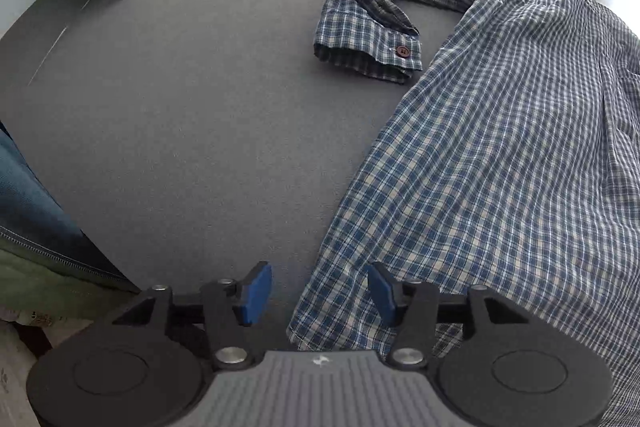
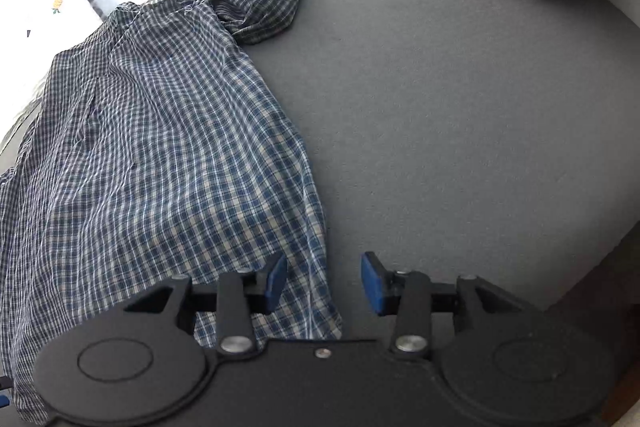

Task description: Fold clothes

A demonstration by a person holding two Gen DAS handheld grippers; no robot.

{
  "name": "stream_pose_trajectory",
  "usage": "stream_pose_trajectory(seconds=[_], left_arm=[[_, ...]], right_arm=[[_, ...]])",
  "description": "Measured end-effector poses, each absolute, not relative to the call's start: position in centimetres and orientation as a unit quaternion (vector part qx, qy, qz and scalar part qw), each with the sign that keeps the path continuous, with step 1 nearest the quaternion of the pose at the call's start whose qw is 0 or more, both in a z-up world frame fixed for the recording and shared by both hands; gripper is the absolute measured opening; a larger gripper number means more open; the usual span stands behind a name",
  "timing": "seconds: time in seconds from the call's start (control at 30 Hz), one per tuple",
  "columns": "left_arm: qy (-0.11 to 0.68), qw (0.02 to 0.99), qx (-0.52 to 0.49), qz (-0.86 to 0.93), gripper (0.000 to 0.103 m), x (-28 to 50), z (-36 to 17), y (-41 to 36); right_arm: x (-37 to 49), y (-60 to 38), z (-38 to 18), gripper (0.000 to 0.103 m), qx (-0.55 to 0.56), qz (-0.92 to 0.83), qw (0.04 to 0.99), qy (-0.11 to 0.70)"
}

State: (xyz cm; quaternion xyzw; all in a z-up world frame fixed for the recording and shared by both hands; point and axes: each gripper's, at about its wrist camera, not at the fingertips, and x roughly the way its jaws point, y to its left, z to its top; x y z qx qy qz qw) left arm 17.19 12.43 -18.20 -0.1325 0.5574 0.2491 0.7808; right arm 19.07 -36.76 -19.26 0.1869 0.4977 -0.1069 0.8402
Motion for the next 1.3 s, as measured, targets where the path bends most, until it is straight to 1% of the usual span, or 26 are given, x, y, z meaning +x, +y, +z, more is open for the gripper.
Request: stream_pose_trajectory(seconds=[0.03, 0.07, 0.1, 0.2, 0.27, 0.33, 0.43, 0.53, 0.67, 0.77, 0.87, 0.93, 1.0, 1.13, 1.2, 1.3], left_arm=[[0.554, 0.783, -0.122, 0.255, 0.064, 17.6, -17.8, 12.3], [0.547, 0.787, -0.116, 0.260, 0.068, 17.9, -17.4, 12.1], [0.540, 0.791, -0.112, 0.263, 0.069, 18.2, -17.0, 12.0], [0.522, 0.805, -0.122, 0.253, 0.076, 19.9, -15.5, 11.7], [0.511, 0.814, -0.129, 0.243, 0.078, 21.3, -14.7, 11.4], [0.504, 0.824, -0.117, 0.231, 0.080, 23.1, -14.0, 10.4], [0.501, 0.835, -0.083, 0.214, 0.086, 25.4, -13.7, 8.2], [0.510, 0.835, -0.069, 0.196, 0.087, 27.1, -14.4, 6.0], [0.538, 0.823, -0.069, 0.171, 0.087, 28.8, -16.0, 3.7], [0.552, 0.819, -0.043, 0.148, 0.087, 30.5, -17.1, 1.7], [0.557, 0.820, -0.020, 0.133, 0.087, 32.6, -17.6, 0.4], [0.555, 0.822, -0.011, 0.127, 0.087, 34.5, -17.6, 0.1], [0.556, 0.822, -0.009, 0.125, 0.087, 36.7, -17.9, -0.3], [0.564, 0.816, -0.004, 0.122, 0.087, 41.6, -18.9, -1.4], [0.572, 0.811, -0.001, 0.121, 0.087, 43.8, -19.5, -2.1], [0.582, 0.806, 0.013, 0.112, 0.087, 46.2, -20.6, -3.4]], right_arm=[[19.0, -36.8, -19.1, 0.044, 0.187, -0.110, 0.842, 0.494], [19.0, -36.9, -18.9, 0.045, 0.187, -0.112, 0.844, 0.490], [18.9, -36.9, -18.7, 0.049, 0.187, -0.115, 0.846, 0.486], [19.1, -37.0, -18.2, 0.050, 0.186, -0.120, 0.852, 0.475], [19.8, -37.0, -17.9, 0.055, 0.183, -0.116, 0.857, 0.467], [20.6, -36.8, -17.6, 0.064, 0.176, -0.113, 0.863, 0.459], [21.7, -36.7, -17.2, 0.066, 0.166, -0.109, 0.871, 0.449], [22.8, -37.1, -16.9, 0.068, 0.163, -0.109, 0.875, 0.442], [24.4, -38.0, -16.9, 0.068, 0.177, -0.115, 0.876, 0.433], [26.1, -38.8, -17.3, 0.068, 0.187, -0.119, 0.876, 0.429], [28.1, -39.5, -17.7, 0.067, 0.198, -0.120, 0.876, 0.424], [30.0, -40.1, -17.9, 0.060, 0.207, -0.120, 0.877, 0.416], [32.2, -40.8, -18.1, 0.056, 0.212, -0.119, 0.880, 0.408], [36.8, -42.2, -18.5, 0.044, 0.220, -0.119, 0.885, 0.393], [39.4, -43.0, -18.8, 0.042, 0.220, -0.122, 0.886, 0.390], [43.5, -43.9, -19.1, 0.042, 0.213, -0.121, 0.890, 0.385]])
